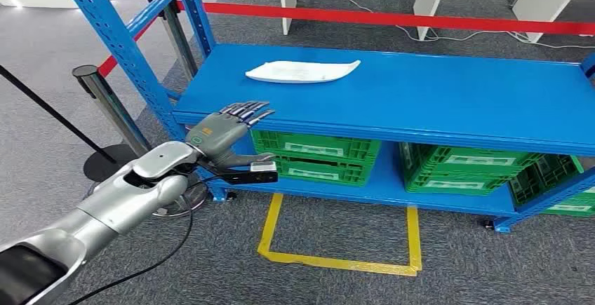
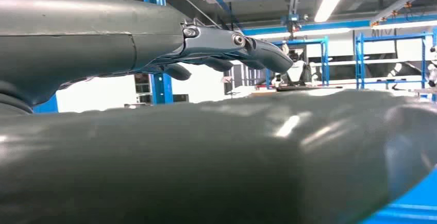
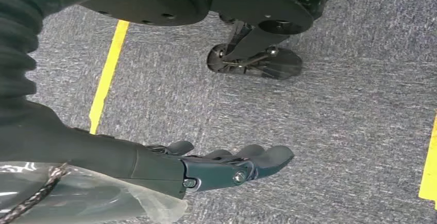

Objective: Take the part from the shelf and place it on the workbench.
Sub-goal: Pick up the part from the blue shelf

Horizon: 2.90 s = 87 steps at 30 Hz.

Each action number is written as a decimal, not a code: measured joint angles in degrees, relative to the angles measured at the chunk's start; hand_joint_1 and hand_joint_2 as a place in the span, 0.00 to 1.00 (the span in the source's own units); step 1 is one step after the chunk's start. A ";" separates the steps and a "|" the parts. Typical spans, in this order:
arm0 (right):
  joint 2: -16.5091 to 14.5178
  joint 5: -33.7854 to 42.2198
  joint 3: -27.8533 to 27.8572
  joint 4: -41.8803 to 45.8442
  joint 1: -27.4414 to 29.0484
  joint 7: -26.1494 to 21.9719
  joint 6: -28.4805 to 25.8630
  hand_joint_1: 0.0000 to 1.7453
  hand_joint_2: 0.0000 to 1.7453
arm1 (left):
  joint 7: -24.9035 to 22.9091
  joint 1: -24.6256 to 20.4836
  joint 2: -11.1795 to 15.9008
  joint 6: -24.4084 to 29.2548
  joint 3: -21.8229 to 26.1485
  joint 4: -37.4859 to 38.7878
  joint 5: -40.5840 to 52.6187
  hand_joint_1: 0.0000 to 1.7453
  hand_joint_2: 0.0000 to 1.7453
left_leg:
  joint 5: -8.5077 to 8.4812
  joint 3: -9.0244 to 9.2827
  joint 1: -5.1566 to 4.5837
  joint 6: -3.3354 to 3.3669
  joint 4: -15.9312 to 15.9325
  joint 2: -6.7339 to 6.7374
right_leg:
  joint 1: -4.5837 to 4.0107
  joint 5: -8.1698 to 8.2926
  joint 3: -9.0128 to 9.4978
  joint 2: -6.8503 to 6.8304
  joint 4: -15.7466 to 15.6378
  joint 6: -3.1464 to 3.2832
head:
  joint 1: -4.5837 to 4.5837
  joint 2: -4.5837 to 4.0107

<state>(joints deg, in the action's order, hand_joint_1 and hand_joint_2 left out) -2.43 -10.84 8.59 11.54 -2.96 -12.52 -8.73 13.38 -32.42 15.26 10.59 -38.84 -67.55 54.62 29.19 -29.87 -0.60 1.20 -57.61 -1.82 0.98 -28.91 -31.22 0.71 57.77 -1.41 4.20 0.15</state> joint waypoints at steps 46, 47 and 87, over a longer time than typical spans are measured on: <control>-0.49 -1.28 2.90 -0.32 0.01 0.27 0.00 0.00 0.00 | -4.17 -3.51 1.90 0.19 5.77 4.35 3.38 0.00 0.00 | 5.89 -7.90 0.78 -1.83 -13.95 1.13 | 0.16 1.36 -2.75 -0.29 0.77 1.69 | 0.03 0.00; -0.50 -1.31 2.90 -0.32 0.05 0.27 0.02 0.00 0.00 | -4.13 -3.45 1.88 0.10 5.74 4.56 3.28 0.00 0.00 | 6.16 -9.53 0.90 -1.95 -16.41 1.13 | 0.16 1.25 -2.63 -0.32 0.78 1.76 | 0.04 0.00; -0.79 -2.87 3.96 -0.39 0.05 0.92 0.03 0.00 0.25 | -2.22 -3.62 1.80 -0.82 5.55 7.99 1.14 0.00 0.00 | -3.34 -5.19 1.03 -0.73 -1.25 1.54 | -0.09 0.50 -1.75 -0.53 0.30 -0.28 | -0.02 0.00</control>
<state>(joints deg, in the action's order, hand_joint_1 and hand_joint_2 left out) -3.21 -13.72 12.55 11.15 -2.91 -11.61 -8.70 11.15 -36.05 17.06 9.77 -33.29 -59.56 55.76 25.85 -35.06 0.43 0.47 -58.85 -0.29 0.89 -28.41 -32.97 0.19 58.07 -1.68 4.18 0.15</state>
